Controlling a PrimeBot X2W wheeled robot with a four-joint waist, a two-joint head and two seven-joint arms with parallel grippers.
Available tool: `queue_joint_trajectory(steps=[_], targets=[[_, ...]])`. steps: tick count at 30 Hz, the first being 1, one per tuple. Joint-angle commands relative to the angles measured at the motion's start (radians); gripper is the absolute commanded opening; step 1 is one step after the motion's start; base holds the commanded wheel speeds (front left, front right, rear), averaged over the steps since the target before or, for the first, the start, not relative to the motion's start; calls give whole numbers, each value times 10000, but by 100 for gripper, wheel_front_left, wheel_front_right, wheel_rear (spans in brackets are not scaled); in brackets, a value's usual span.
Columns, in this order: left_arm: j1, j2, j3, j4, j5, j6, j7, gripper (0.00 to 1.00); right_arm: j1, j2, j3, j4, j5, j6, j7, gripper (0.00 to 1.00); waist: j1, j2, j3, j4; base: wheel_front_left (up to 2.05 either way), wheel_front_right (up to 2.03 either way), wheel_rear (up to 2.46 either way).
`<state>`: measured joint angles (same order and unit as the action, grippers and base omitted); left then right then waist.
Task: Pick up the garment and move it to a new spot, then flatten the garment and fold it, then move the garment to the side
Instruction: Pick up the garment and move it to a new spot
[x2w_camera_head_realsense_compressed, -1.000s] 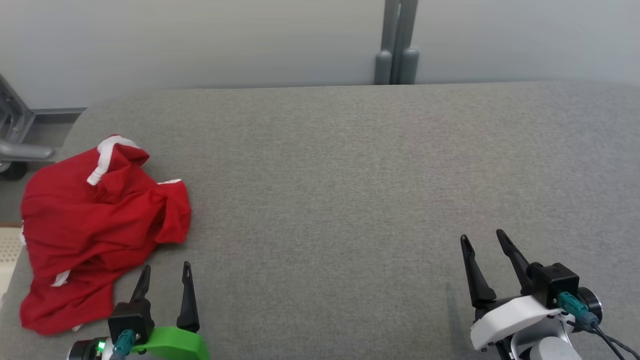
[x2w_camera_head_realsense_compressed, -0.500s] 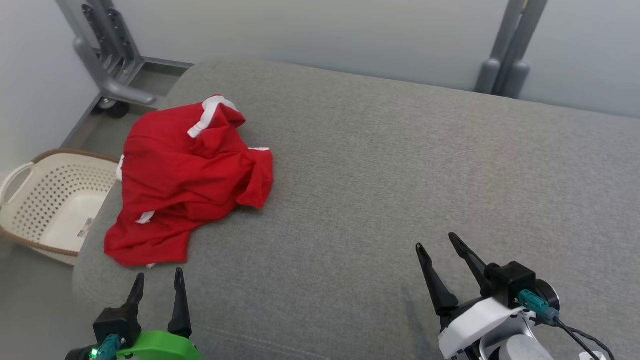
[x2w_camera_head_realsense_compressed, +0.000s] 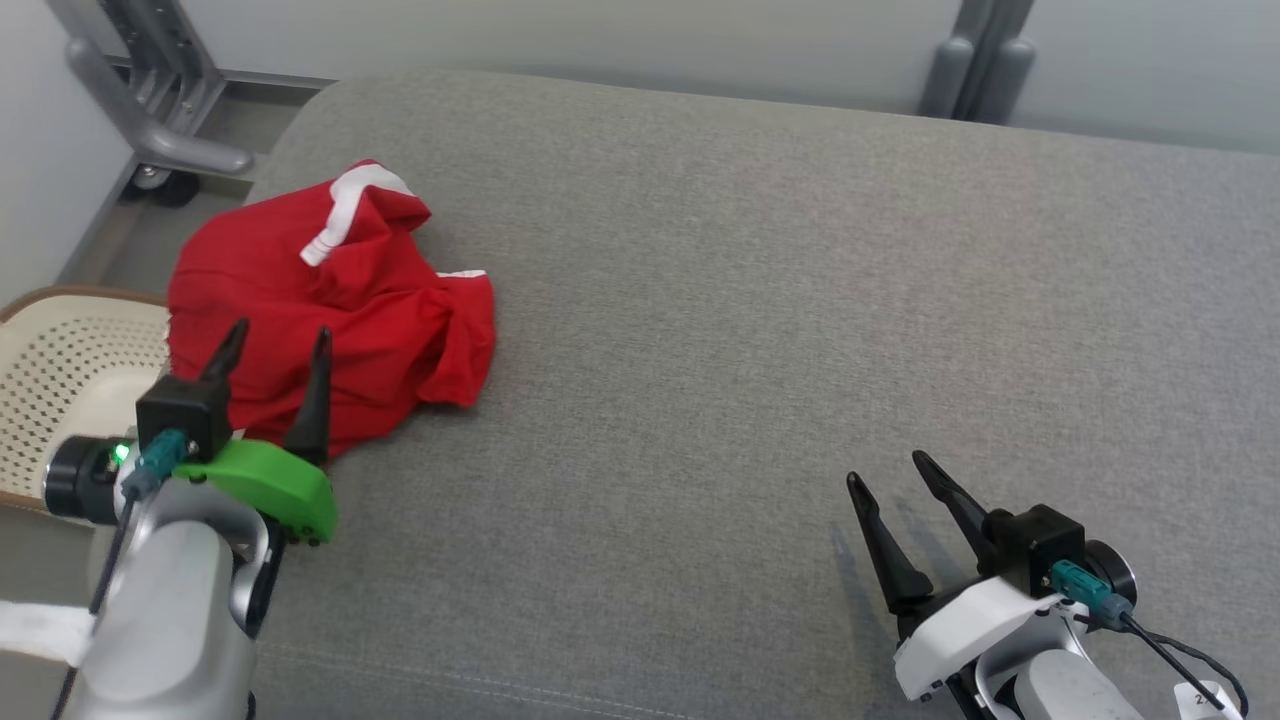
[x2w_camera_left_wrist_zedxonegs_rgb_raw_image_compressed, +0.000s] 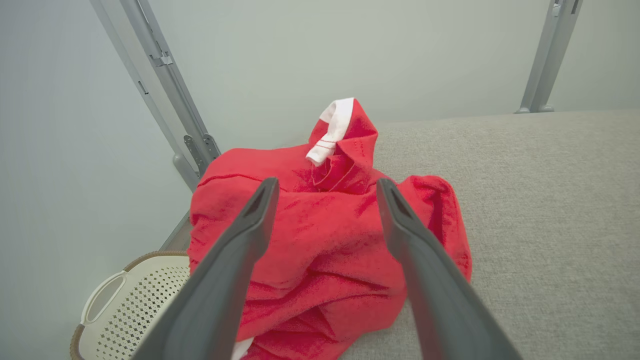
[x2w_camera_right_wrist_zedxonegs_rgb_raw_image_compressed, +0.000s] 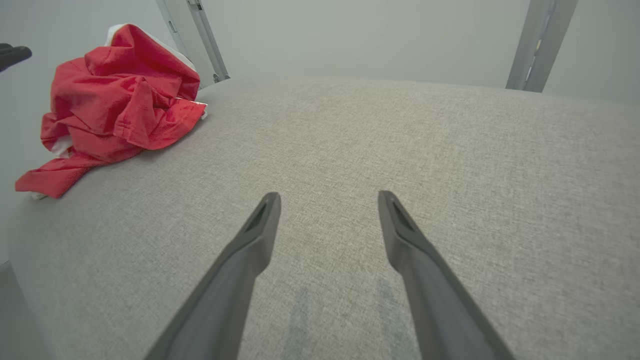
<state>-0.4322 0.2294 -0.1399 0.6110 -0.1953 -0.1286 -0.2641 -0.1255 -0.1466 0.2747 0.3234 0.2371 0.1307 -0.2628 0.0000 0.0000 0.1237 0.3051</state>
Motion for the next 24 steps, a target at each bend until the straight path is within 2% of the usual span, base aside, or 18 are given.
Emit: queue_joint_trajectory(steps=[1,5,11,17,21,22,23,24], targets=[[-531,361,-455,348,-344,-22,-2,100,-127,-59,29,45,76,1,-28,100,0,0,606,-702,0,0,0],[-1760,1191,-1922,1103,-1086,-26,321,100,-233,51,140,131,151,1,-28,100,0,0,838,-1127,0,0,0],[-2977,1998,-3188,2394,-1907,-27,1296,100,-428,68,309,438,303,1,-28,100,0,0,1120,-1682,0,0,0],[-3562,2220,-3334,3711,-2249,30,1926,100,-659,73,432,896,449,1,-28,100,0,0,1294,-2166,0,0,0],[-3760,1998,-3191,4682,-2542,158,2393,100,-723,83,473,1142,572,1,-28,100,0,0,1353,-2427,0,0,0],[-3817,1980,-3139,4867,-2613,202,2428,62,-753,89,479,1184,599,1,-30,100,0,0,1356,-2465,0,0,0],[-3844,1951,-3156,5006,-2617,227,2431,40,-781,94,484,1209,616,-1,-30,100,0,0,1354,-2493,0,0,0],[-3862,1928,-3119,5132,-2673,246,2356,0,-799,107,486,1233,645,1,-28,100,0,0,1347,-2516,0,0,0]])
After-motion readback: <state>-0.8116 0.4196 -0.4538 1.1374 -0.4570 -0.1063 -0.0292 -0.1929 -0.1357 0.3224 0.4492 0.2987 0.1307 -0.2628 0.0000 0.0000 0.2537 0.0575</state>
